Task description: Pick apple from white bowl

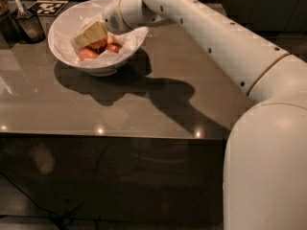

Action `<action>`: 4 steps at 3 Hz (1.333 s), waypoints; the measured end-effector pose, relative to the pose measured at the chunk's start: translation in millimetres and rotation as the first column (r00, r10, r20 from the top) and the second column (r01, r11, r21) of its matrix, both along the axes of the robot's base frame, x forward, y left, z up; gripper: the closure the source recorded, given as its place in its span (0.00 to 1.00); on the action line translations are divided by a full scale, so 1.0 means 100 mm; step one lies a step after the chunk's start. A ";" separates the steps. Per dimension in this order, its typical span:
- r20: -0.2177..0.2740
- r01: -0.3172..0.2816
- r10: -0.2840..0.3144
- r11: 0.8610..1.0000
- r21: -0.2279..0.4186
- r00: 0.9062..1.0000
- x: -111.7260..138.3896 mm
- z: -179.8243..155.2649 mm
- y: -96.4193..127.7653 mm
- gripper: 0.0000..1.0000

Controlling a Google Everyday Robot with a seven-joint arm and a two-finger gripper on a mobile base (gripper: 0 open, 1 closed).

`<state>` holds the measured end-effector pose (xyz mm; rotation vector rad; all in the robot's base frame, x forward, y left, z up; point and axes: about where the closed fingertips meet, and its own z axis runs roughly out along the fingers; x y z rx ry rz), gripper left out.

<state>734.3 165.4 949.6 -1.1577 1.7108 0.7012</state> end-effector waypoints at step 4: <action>0.031 0.011 -0.014 0.997 0.081 0.999 0.15 -0.18 0.24 0.41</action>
Offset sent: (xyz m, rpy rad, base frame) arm 0.0251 0.0284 -0.0182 0.1160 -0.0557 -0.0212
